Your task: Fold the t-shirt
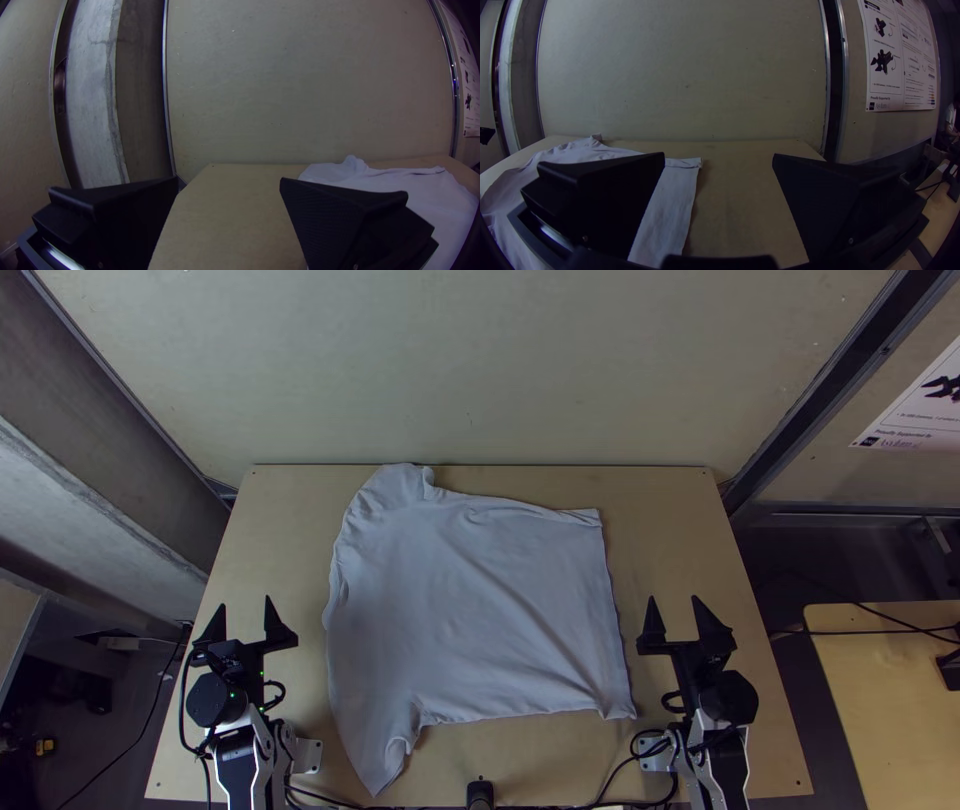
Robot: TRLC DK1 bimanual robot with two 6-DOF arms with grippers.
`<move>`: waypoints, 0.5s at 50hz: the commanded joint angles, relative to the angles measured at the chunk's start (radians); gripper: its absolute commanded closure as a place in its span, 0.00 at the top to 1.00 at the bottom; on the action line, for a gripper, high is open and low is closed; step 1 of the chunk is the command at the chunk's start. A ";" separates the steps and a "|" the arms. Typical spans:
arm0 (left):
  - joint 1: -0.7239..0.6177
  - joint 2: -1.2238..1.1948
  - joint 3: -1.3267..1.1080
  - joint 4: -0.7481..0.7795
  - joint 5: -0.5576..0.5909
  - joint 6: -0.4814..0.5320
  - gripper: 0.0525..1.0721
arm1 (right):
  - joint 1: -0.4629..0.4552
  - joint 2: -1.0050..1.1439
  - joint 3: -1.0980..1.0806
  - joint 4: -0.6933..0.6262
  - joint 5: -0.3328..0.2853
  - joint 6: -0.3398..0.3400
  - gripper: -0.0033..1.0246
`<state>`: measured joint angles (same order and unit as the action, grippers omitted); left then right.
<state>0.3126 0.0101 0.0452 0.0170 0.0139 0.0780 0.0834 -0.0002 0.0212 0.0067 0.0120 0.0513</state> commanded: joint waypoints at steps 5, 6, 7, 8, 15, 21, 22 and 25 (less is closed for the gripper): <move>-0.007 -0.010 0.027 -0.040 0.008 0.020 0.96 | 0.004 -0.003 0.100 -0.004 0.009 0.001 0.96; -0.009 -0.009 0.036 -0.040 0.009 0.020 0.96 | 0.006 -0.004 0.109 -0.005 0.009 -0.002 0.96; -0.012 -0.009 0.045 -0.045 0.011 0.020 0.96 | 0.006 -0.003 0.120 -0.005 0.009 -0.004 0.96; -0.017 -0.009 0.056 -0.049 0.012 0.020 0.96 | 0.006 -0.003 0.131 -0.005 0.009 -0.008 0.96; -0.070 0.008 0.128 -0.038 0.012 0.020 0.96 | 0.007 0.014 0.203 0.001 0.009 -0.044 0.96; -0.102 0.074 0.220 -0.029 0.012 0.017 0.96 | 0.022 0.094 0.290 0.013 0.008 -0.059 0.96; -0.106 0.094 0.240 -0.031 0.012 0.016 0.96 | 0.022 0.111 0.306 0.016 0.009 -0.059 0.96; -0.118 0.157 0.292 -0.019 0.012 0.014 0.96 | 0.022 0.163 0.352 0.022 0.008 -0.062 0.96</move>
<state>0.2123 0.0803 0.2405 -0.0349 0.0177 0.0834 0.0975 0.0875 0.2989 0.0078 0.0116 0.0132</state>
